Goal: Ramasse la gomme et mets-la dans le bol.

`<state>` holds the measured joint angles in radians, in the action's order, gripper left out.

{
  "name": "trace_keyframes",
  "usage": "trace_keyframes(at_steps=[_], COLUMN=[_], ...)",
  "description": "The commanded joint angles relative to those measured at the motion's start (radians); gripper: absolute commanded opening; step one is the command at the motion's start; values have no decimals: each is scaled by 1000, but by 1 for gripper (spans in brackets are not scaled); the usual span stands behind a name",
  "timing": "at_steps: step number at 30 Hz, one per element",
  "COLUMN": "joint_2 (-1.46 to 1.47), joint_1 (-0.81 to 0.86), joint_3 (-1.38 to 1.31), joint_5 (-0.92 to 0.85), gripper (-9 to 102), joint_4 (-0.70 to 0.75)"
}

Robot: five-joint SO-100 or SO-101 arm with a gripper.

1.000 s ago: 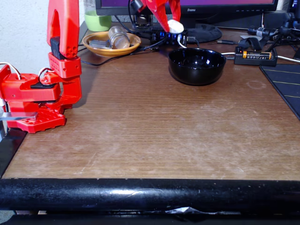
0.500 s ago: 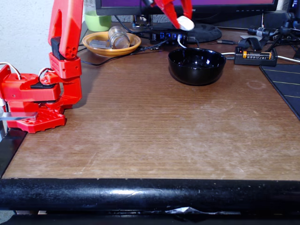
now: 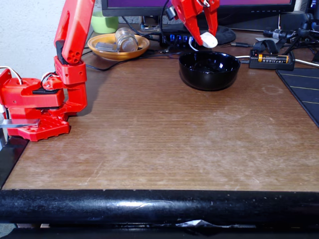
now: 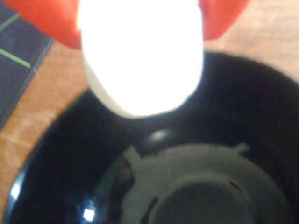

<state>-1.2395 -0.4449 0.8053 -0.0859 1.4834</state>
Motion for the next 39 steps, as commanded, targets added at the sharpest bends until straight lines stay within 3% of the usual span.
trace_keyframes(at_steps=[1, 23, 39], joint_2=[-21, 55, 48], joint_1=[-32, -63, -52], joint_3=[-92, -130, -112], joint_5=[5, 6, -25], gripper=[0, 2, 21], joint_4=[-29, -69, -52])
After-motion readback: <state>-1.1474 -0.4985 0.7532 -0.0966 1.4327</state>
